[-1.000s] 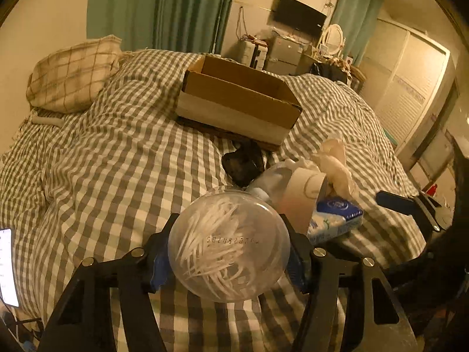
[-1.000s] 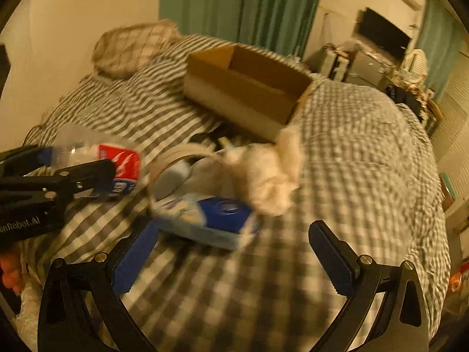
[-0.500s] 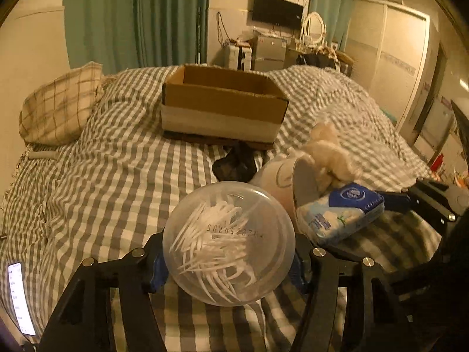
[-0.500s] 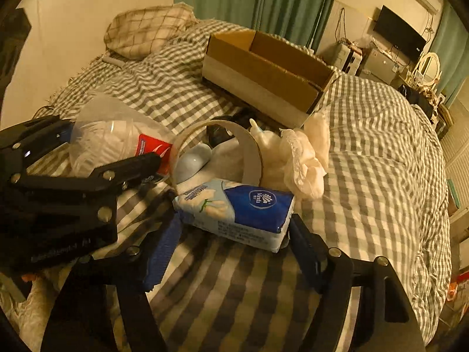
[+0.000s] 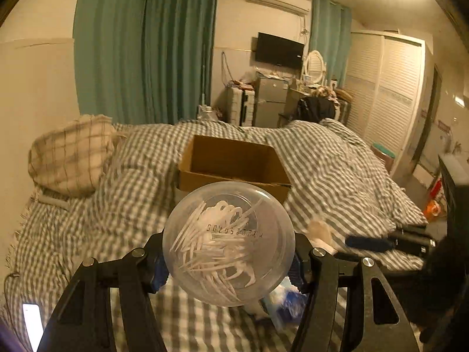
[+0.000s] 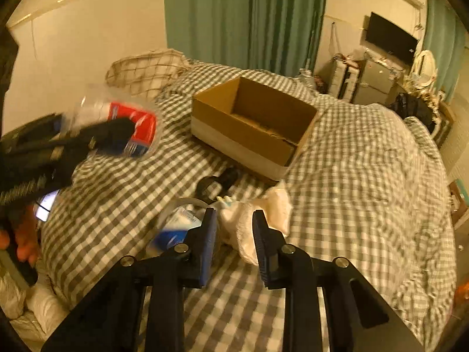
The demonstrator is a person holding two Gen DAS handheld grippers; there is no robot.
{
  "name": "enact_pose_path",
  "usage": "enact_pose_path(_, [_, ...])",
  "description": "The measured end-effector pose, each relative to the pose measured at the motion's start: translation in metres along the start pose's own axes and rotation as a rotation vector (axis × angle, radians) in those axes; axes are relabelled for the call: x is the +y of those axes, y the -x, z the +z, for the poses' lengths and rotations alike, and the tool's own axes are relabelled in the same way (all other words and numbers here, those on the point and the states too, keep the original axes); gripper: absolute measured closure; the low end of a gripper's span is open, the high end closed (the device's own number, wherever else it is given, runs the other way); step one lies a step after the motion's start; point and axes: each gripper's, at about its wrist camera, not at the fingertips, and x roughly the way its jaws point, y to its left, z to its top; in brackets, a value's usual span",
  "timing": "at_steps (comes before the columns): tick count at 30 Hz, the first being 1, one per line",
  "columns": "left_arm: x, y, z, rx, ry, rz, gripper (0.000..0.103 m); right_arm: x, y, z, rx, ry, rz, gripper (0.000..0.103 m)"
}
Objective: Organize objects
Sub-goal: 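Carry the container with the left tool and the tissue pack with the right tool into the box, releasing both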
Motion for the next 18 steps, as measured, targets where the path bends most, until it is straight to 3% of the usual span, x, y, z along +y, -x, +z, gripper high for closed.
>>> enact_pose_path(2, [0.005, -0.002, -0.002, 0.0, 0.003, 0.02, 0.038, 0.003, -0.005, -0.007, 0.015, 0.012, 0.044, 0.075])
enact_pose_path(5, [0.011, -0.006, -0.018, 0.024, 0.007, 0.044, 0.038, 0.016, -0.013, -0.023, 0.045, 0.026, 0.09, 0.04])
enact_pose_path(6, [0.013, -0.007, -0.026, 0.035, 0.003, 0.056, 0.038, 0.024, -0.015, -0.029, 0.054, 0.044, 0.095, 0.039])
enact_pose_path(10, [0.016, -0.008, -0.047, 0.059, -0.004, 0.083, 0.038, 0.06, -0.028, -0.043, 0.103, 0.163, 0.103, 0.038])
enact_pose_path(14, [0.019, 0.0, -0.061, 0.066, 0.002, 0.086, 0.038, 0.079, -0.051, -0.044, 0.152, 0.223, 0.026, 0.038])
enact_pose_path(15, [0.019, 0.003, -0.063, 0.063, 0.002, 0.087, 0.038, 0.079, -0.056, -0.044, 0.165, 0.225, -0.016, 0.055])
enact_pose_path(16, [0.019, 0.005, -0.063, 0.057, 0.001, 0.085, 0.038, 0.079, -0.058, -0.044, 0.171, 0.222, -0.056, 0.062])
enact_pose_path(18, [0.02, 0.011, -0.063, 0.043, 0.003, 0.08, 0.038, 0.074, -0.05, -0.041, 0.158, 0.201, -0.045, 0.066])
